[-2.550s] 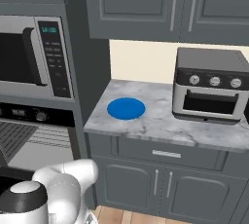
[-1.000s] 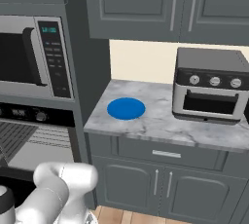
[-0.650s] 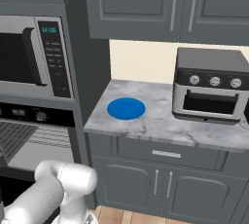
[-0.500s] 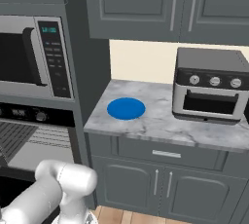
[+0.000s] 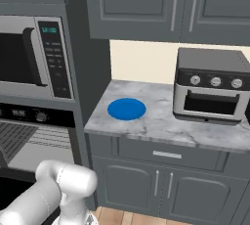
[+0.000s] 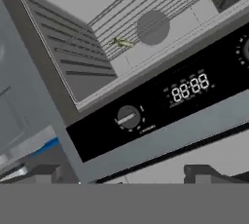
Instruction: Take the fish from the oven and place it on the plate on the counter.
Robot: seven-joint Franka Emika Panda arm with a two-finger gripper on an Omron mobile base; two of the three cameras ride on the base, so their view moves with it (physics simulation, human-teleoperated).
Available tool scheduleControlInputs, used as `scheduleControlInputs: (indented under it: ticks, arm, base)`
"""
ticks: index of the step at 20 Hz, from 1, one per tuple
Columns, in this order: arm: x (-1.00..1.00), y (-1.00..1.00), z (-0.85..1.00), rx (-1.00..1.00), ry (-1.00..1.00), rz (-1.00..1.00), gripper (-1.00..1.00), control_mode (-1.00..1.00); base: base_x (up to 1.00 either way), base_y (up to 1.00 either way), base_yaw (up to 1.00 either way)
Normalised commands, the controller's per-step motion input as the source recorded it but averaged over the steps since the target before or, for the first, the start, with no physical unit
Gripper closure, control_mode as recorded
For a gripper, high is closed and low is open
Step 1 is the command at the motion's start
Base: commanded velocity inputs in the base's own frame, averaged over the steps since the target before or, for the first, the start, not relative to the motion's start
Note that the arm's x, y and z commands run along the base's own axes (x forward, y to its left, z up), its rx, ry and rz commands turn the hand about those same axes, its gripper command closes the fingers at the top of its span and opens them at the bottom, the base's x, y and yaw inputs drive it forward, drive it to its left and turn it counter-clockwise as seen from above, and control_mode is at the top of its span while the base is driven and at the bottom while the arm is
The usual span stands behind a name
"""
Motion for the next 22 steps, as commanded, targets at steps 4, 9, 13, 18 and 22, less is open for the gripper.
scheduleControlInputs:
  ticks: [4, 9, 13, 18, 22]
  arm:
    - [0.37, 0.0, 0.0, -0.13, 0.41, 0.22, -1.0, -1.0]
    - [0.28, -0.06, -0.08, -0.09, 0.18, 0.11, -1.0, -1.0]
    - [0.16, -0.02, -0.26, -0.1, 0.06, 0.08, -1.0, -1.0]
    - [0.12, -0.02, -0.24, -0.02, 0.0, 0.06, -1.0, -1.0]
    - [0.01, 0.0, -0.45, 0.21, -0.01, 0.0, -1.0, -1.0]
  base:
    - [0.0, 0.0, 0.0]
    - [0.0, 0.0, 0.0]
    - [0.0, 0.0, 0.0]
    - [0.0, 0.0, 0.0]
    - [0.0, 0.0, 0.0]
